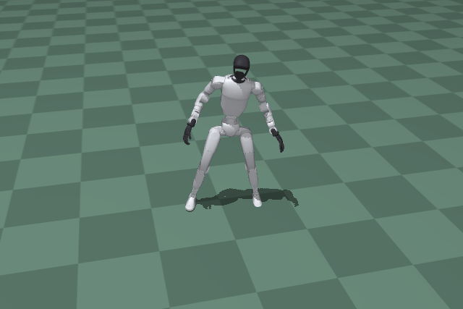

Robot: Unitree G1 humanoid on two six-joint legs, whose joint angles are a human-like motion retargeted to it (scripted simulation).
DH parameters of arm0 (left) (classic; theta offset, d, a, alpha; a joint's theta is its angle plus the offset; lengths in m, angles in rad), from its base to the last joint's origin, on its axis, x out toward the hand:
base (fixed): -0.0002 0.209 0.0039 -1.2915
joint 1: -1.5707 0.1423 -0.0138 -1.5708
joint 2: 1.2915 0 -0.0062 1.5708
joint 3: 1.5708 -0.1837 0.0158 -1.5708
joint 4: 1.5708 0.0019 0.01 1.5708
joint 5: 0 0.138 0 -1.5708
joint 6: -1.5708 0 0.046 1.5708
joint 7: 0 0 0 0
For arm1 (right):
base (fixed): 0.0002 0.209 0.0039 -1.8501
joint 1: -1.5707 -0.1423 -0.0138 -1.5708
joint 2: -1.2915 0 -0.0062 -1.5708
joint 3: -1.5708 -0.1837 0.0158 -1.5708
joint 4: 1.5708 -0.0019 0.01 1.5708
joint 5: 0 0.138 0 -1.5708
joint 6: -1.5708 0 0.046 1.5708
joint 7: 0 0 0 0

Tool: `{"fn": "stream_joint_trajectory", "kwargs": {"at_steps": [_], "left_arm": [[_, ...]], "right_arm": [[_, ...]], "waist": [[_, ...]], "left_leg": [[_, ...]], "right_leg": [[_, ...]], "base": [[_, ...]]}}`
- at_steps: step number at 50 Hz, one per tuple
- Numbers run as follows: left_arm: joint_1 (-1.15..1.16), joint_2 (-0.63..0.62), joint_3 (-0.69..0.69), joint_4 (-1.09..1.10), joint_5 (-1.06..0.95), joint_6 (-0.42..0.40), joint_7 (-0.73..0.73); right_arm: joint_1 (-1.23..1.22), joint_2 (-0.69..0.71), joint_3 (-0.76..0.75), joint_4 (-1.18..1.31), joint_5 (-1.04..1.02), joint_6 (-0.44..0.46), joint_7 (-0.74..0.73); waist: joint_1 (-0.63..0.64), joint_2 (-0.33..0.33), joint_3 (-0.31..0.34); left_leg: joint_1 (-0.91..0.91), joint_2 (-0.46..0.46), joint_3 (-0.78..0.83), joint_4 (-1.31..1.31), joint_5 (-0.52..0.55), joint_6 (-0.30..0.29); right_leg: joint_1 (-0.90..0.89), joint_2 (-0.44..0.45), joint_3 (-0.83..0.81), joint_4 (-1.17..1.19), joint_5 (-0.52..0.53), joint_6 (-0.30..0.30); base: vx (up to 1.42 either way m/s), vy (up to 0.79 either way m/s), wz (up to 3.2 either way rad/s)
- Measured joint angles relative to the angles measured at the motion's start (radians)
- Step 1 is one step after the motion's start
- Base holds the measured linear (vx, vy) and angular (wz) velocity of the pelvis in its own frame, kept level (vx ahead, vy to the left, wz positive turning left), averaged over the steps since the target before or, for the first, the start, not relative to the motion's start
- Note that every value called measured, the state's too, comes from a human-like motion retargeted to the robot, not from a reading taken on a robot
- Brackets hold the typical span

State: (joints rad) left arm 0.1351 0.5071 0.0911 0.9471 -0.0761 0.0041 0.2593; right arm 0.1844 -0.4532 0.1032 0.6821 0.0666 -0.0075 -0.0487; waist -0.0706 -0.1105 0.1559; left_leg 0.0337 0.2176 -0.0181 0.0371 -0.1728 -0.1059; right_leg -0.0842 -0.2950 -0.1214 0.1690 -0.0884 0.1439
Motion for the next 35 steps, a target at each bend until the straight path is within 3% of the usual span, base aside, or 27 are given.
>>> {"fn": "stream_joint_trajectory", "kwargs": {"at_steps": [4, 8, 12, 15, 18, 23, 27, 31, 35], "left_arm": [[0.002, 0.031, -0.039, 0.01, 0.008, -0.009, 0.008], [0.024, 0.065, -0.056, 0.028, 0.045, -0.009, 0.004], [0.034, 0.067, -0.025, 0.057, 0.1, 0.002, -0.005], [0.037, 0.031, -0.01, 0.064, 0.105, 0.011, -0.021], [0.046, 0.011, -0.048, 0.046, 0.158, 0.004, -0.054], [0.064, 0.0, -0.109, 0.003, 0.296, -0.012, -0.076], [0.056, -0.053, -0.111, 0.001, 0.28, 0.014, -0.03], [0.037, -0.102, -0.133, 0.005, 0.247, 0.04, 0.001], [0.022, -0.125, -0.166, -0.007, 0.275, 0.041, -0.018]], "right_arm": [[0.012, -0.002, -0.021, 0.022, 0.009, -0.003, -0.031], [0.037, -0.012, -0.028, 0.025, 0.006, -0.008, -0.038], [0.047, -0.017, -0.034, 0.056, -0.015, -0.015, -0.091], [0.036, -0.03, -0.035, 0.096, -0.025, -0.013, -0.149], [0.033, -0.035, -0.047, 0.126, -0.013, 0.002, -0.173], [0.073, -0.041, -0.074, 0.12, 0.041, 0.0, -0.17], [0.071, -0.046, -0.081, 0.136, 0.059, 0.006, -0.182], [0.041, -0.03, -0.083, 0.152, 0.064, 0.019, -0.22], [0.012, -0.002, -0.081, 0.134, 0.072, 0.021, -0.23]], "waist": [[-0.021, 0.001, -0.012], [-0.01, 0.01, -0.012], [0.016, 0.044, -0.016], [0.011, 0.091, 0.011], [0.002, 0.086, 0.039], [0.03, 0.074, 0.046], [0.065, 0.096, 0.04], [0.092, 0.106, 0.05], [0.101, 0.106, 0.053]], "left_leg": [[-0.031, 0.02, -0.022, 0.01, 0.012, -0.001], [-0.019, 0.07, -0.005, 0.019, 0.025, -0.024], [-0.004, 0.158, 0.068, 0.003, 0.103, -0.045], [0.01, 0.206, 0.221, 0.006, 0.175, -0.049], [-0.01, 0.127, 0.262, 0.069, 0.138, -0.034], [-0.063, -0.084, 0.175, 0.16, -0.017, 0.017], [-0.059, -0.203, 0.104, 0.119, -0.079, 0.074], [-0.07, -0.282, -0.071, 0.132, -0.073, 0.152], [-0.108, -0.305, -0.073, 0.198, -0.065, 0.142]], "right_leg": [[-0.026, -0.085, 0.065, -0.06, 0.024, 0.059], [-0.039, -0.11, 0.098, -0.093, 0.048, 0.076], [-0.059, -0.051, 0.081, -0.088, 0.061, 0.075], [-0.057, 0.021, 0.071, -0.071, 0.046, 0.056], [-0.04, 0.035, 0.066, -0.078, 0.053, 0.049], [-0.03, 0.043, 0.077, -0.105, 0.069, 0.071], [-0.028, 0.084, 0.094, -0.117, 0.076, 0.082], [-0.017, 0.113, 0.119, -0.111, 0.08, 0.083], [-0.012, 0.119, 0.125, -0.104, 0.075, 0.087]], "base": [[0.04, -0.49, 0.2], [0.07, -0.62, -0.29], [0.08, -0.69, -0.41], [0.04, -0.6, -0.13], [0.03, -0.47, 0.07], [0.03, -0.3, -0.14], [0.03, -0.22, -0.35], [0.02, -0.14, -0.33], [0.0, -0.04, -0.07]]}}
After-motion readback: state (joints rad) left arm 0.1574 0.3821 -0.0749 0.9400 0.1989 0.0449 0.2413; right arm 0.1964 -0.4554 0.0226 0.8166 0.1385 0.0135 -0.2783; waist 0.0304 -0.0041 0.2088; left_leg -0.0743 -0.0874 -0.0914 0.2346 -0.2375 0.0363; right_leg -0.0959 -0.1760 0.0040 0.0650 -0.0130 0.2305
